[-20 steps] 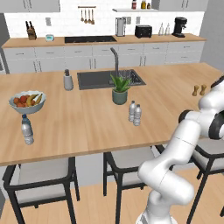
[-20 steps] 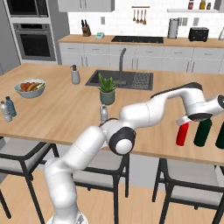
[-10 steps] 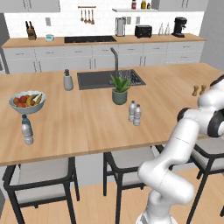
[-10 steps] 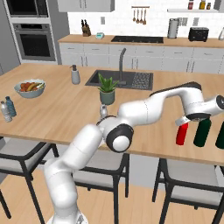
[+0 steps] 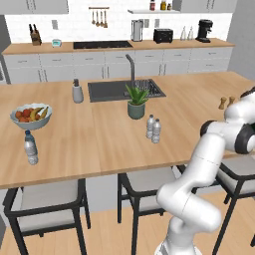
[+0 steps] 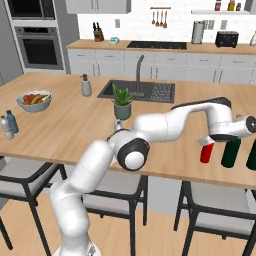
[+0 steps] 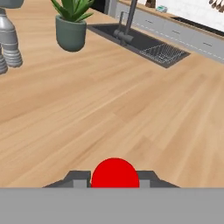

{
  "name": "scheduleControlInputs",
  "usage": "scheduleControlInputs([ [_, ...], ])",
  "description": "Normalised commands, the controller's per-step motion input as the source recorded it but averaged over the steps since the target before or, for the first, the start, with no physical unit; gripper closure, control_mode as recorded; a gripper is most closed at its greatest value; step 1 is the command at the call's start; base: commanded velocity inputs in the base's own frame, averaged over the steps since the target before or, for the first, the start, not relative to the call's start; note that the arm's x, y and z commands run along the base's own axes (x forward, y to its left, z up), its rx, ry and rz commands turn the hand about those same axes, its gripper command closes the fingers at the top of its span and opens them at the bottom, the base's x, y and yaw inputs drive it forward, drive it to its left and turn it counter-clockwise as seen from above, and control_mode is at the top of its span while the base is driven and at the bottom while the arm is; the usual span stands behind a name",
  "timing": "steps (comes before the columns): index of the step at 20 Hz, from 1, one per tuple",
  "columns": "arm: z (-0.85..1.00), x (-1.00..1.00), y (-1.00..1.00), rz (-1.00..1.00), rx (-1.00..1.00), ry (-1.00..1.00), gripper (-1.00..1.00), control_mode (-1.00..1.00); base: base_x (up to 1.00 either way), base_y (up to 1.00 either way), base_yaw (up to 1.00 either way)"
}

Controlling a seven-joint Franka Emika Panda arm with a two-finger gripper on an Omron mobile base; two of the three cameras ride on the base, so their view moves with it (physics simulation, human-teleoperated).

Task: Move the plastic bottles in the middle to the plastics group, and the glass bottles in the middle to the glass group.

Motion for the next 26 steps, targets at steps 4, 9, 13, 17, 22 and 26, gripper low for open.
scheduleControlInputs([
  [4,0.00,0.00,0.01,0.00,-0.01,0.00,-1.00,-1.00,0.00,0.00,0.00],
  [9,0.05,0.01,0.00,0.00,-0.05,0.00,-1.00,-1.00,0.00,0.00,0.00],
  [13,0.09,0.02,0.00,0.00,-0.03,0.00,-1.00,-1.00,0.00,0.00,0.00],
  [17,0.24,0.11,0.00,0.00,-0.02,0.00,-1.00,-1.00,0.00,0.00,0.00],
  [22,0.50,0.14,0.00,0.00,0.00,0.00,-1.00,-1.00,0.00,0.00,0.00],
  [26,0.82,0.00,0.11,0.00,0.00,0.04,-1.00,-1.00,0.00,0.00,0.00],
])
